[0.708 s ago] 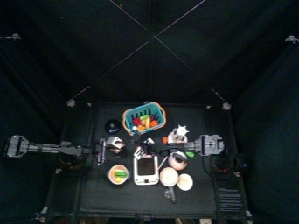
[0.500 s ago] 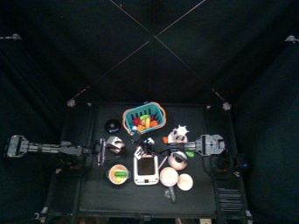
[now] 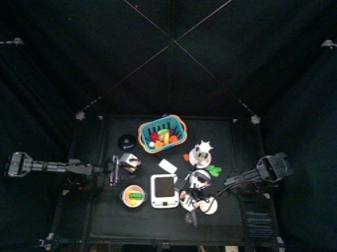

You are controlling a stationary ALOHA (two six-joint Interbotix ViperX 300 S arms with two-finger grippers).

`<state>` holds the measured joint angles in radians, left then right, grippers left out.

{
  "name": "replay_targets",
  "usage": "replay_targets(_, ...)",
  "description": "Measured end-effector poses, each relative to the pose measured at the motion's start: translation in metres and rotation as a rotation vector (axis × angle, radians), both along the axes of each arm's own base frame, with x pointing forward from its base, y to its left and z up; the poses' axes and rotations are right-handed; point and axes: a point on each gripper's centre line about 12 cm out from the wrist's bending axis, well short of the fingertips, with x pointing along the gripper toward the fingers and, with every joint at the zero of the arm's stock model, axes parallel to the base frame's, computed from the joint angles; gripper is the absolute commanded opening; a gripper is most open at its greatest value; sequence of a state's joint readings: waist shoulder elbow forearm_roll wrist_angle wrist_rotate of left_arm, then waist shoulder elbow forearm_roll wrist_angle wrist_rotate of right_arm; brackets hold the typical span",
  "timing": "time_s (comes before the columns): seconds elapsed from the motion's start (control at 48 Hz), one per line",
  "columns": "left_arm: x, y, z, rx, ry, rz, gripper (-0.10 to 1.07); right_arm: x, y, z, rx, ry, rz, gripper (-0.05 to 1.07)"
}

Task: Place carrot top into pan

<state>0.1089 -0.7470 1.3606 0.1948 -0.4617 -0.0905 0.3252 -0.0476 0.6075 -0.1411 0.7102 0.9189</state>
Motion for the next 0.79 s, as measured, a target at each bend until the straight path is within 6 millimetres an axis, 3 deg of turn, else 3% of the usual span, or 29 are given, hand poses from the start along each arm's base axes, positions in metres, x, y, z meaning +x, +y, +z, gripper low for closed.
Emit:
replay_targets(0.167, 0.0, 0.0, 0.0, 0.0, 0.0, 0.0, 0.84, -0.001, -0.007, -0.013, -0.01, 0.028, -0.014, 0.75)
replay_targets(0.312, 0.0, 0.0, 0.0, 0.0, 0.0, 0.0, 0.84, 0.001, -0.013, -0.017, -0.017, 0.037, -0.027, 1.02)
replay_targets(0.479, 0.0, 0.0, 0.0, 0.0, 0.002, 0.0, 0.84, 0.005, -0.02, -0.015, -0.069, 0.02, 0.005, 1.03)
replay_targets(0.604, 0.0, 0.0, 0.0, 0.0, 0.002, 0.0, 0.84, 0.01, -0.034, 0.012, -0.113, -0.076, 0.014, 1.03)
replay_targets(0.667, 0.0, 0.0, 0.0, 0.0, 0.0, -0.001, 0.84, 0.01, -0.05, 0.019, -0.128, -0.097, -0.019, 1.03)
replay_targets(0.792, 0.0, 0.0, 0.0, 0.0, -0.002, 0.0, 0.84, 0.015, -0.103, 0.027, -0.222, -0.12, -0.103, 1.03)
